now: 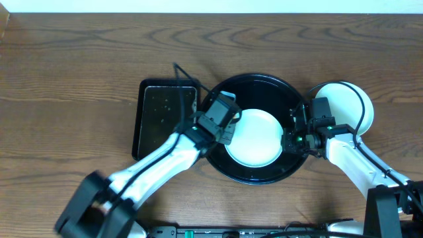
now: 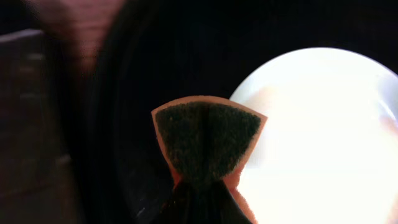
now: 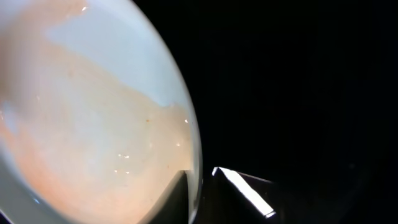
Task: Clean dirty plates on tray and stack at the side
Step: 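Return the sponge with the left gripper to the black tray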
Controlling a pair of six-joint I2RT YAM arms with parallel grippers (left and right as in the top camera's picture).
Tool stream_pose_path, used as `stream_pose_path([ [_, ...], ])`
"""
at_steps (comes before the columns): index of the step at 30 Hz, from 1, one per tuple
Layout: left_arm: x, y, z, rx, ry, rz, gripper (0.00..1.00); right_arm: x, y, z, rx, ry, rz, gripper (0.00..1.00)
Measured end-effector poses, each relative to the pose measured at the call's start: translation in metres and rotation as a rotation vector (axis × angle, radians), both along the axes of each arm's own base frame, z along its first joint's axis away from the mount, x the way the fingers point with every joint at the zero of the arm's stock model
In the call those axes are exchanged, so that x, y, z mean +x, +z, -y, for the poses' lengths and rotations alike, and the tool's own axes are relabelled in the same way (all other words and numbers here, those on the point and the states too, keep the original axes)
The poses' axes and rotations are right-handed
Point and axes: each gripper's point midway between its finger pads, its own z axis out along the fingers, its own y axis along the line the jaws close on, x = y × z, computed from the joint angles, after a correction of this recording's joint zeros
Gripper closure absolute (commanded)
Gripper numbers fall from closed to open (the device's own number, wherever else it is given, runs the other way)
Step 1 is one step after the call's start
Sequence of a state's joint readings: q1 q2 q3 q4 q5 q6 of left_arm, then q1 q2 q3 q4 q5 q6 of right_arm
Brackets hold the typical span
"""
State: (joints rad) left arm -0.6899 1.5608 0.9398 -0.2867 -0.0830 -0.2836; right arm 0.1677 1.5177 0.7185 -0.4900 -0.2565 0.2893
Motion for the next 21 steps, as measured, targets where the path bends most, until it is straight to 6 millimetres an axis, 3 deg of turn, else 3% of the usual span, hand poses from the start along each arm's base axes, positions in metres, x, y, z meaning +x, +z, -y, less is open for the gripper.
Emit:
stream_pose_path([
  [4,-0.007,0.011,-0.022,0.037,0.031,-0.015,0.92,0.002,0.000,0.000,-0.004,0.005,0.009,0.64],
  [12,0.017,0.004,-0.086,0.080,0.217,-0.048,0.92,0.007,0.002,0.000,-0.004,0.006,0.031,0.69],
  [21,0.027,-0.008,-0.136,0.095,0.356,-0.077,0.92,0.007,0.002,0.000,-0.004,0.006,0.032,0.71],
])
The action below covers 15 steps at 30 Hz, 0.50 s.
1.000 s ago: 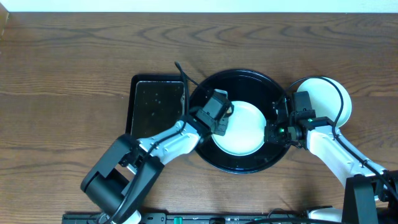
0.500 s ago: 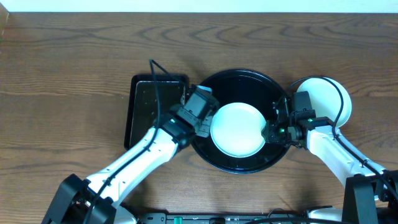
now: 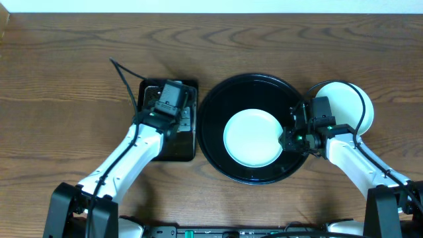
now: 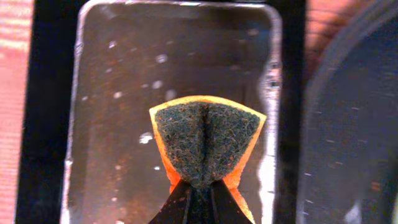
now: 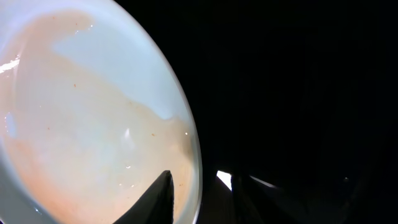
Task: Clean dirty plates on tray and stack at the side
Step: 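Return the sponge with the left gripper to the black tray, then lift the white plate with the right gripper and carry it right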
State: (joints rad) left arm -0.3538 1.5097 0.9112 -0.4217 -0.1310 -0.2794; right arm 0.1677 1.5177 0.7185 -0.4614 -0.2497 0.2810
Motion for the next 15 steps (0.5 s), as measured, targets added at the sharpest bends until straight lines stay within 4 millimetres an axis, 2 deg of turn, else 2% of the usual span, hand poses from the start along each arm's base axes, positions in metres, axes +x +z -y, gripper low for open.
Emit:
stream_pose_path([
  [5,0.004,-0.015,-0.014,0.012,0.042,-0.034,0.92,0.003,0.001,0.000,0.002,0.000,0.011,0.73],
  [12,0.003,-0.038,-0.020,0.030,0.057,-0.089,0.92,0.024,0.001,-0.004,0.014,-0.001,0.088,0.75],
  [15,0.002,-0.046,-0.020,0.036,0.056,-0.110,0.92,0.033,-0.007,-0.006,0.019,-0.004,0.102,0.82],
])
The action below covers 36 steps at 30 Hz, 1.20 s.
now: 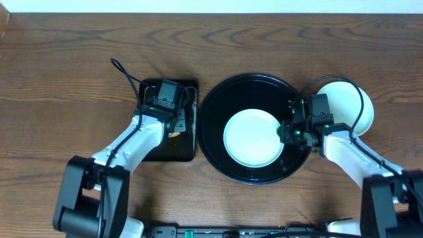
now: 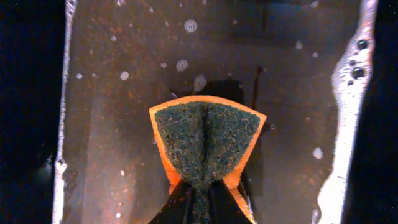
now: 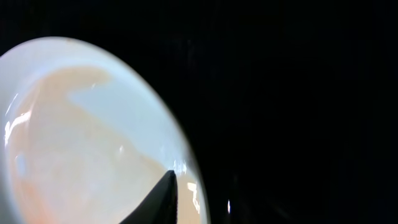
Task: Clean dirty plates on tray and stack at the side
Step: 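Lift the white plate with the right gripper and carry it right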
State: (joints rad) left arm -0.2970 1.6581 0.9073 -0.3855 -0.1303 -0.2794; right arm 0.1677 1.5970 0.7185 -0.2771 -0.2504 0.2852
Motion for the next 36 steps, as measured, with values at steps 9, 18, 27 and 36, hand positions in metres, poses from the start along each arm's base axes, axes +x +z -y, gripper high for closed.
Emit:
stream_pose_path([
  [9,-0.002,-0.010,-0.001,0.008,0.000,-0.027,0.92,0.024,-0.004,-0.019,0.096,0.030,0.075,0.99],
  [18,-0.002,-0.010,0.000,0.005,-0.001,-0.028,0.92,0.029,0.012,-0.027,0.138,0.069,0.132,0.99],
  [27,-0.002,-0.010,0.000,0.005,-0.001,-0.027,0.92,0.037,0.083,-0.023,0.103,0.119,0.346,0.99],
  [36,-0.002,-0.010,0.001,-0.001,-0.003,-0.028,0.93,0.035,0.098,0.006,-0.086,0.099,0.411,0.99],
])
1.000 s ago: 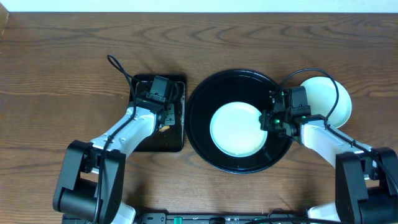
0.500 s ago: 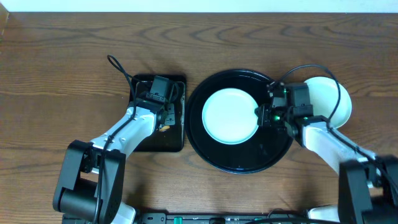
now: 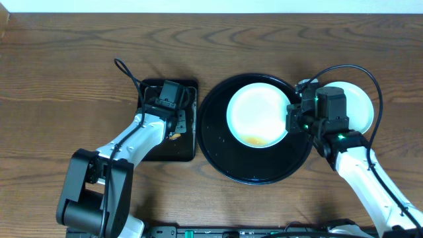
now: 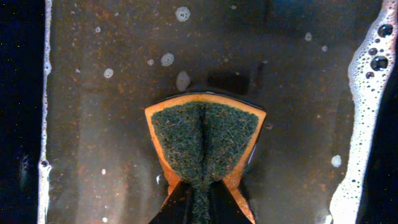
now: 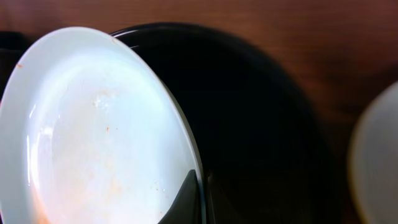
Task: Clean dirty plates on tray and stack at the side
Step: 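Lift the white plate with the right gripper and carry it right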
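A white plate point(image 3: 256, 114) with orange residue near its lower edge is lifted and tilted over the round black tray point(image 3: 225, 155). My right gripper point(image 3: 291, 119) is shut on the plate's right rim point(image 5: 186, 149). Its wet face point(image 5: 93, 124) shows faint orange specks. My left gripper point(image 3: 173, 125) is shut on a folded orange sponge with a green scouring face point(image 4: 204, 140), pressed into the soapy water of the black rectangular basin point(image 3: 149, 145). A second white plate point(image 3: 360, 106) lies on the table to the right of the tray.
Brown soapy water with foam point(image 4: 367, 93) fills the basin. A black cable point(image 3: 125, 73) loops above the left arm. Another cable point(image 3: 357, 73) arcs over the plate at the right. Wooden table point(image 3: 66, 66) surrounds everything.
My right gripper has lifted and tilted the white plate, which lay flat in the tray before, toward the tray's upper right. The sponge sits slightly deeper in the basin water.
At first my left gripper held the sponge at the plate in the tray while the right gripper held the plate's rim. Then the left had the sponge over the basin, then in its water. Now the right gripper holds the plate raised off the tray.
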Controlling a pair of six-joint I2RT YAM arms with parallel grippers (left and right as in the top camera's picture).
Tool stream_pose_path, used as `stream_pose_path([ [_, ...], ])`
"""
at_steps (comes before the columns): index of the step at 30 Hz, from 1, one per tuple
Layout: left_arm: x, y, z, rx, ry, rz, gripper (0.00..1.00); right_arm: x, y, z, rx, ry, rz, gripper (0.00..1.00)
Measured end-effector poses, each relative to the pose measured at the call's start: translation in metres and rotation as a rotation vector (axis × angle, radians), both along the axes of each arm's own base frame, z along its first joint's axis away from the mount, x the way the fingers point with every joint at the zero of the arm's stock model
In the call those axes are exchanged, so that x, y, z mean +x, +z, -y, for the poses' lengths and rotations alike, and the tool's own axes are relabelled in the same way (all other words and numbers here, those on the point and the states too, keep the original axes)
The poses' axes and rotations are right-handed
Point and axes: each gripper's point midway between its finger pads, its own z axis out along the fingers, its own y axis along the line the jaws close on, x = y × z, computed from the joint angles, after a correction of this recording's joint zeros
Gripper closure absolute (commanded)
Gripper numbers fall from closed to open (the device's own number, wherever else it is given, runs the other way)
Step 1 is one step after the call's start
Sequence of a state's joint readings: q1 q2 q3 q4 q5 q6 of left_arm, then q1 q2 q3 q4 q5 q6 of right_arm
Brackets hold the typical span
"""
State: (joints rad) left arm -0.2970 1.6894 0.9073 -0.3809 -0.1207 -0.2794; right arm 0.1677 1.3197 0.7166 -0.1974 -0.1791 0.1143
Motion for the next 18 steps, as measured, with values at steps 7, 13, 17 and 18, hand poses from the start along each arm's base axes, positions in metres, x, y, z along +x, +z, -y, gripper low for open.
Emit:
stream_pose_path([
  [7,0.000,0.000,0.001,-0.003,-0.001,0.002,0.92,0.002,0.018,0.025,-0.150,-0.054,0.081,0.99],
  [13,0.004,0.001,0.006,-0.023,-0.034,0.013,0.93,0.000,0.035,0.031,-0.306,-0.087,0.154,0.99],
  [17,0.003,0.001,0.010,-0.037,-0.060,0.008,0.92,-0.003,0.040,0.023,-0.420,-0.075,0.193,0.99],
  [18,0.003,0.001,0.011,-0.039,-0.063,0.007,0.93,-0.004,0.042,0.021,-0.450,-0.072,0.203,0.99],
])
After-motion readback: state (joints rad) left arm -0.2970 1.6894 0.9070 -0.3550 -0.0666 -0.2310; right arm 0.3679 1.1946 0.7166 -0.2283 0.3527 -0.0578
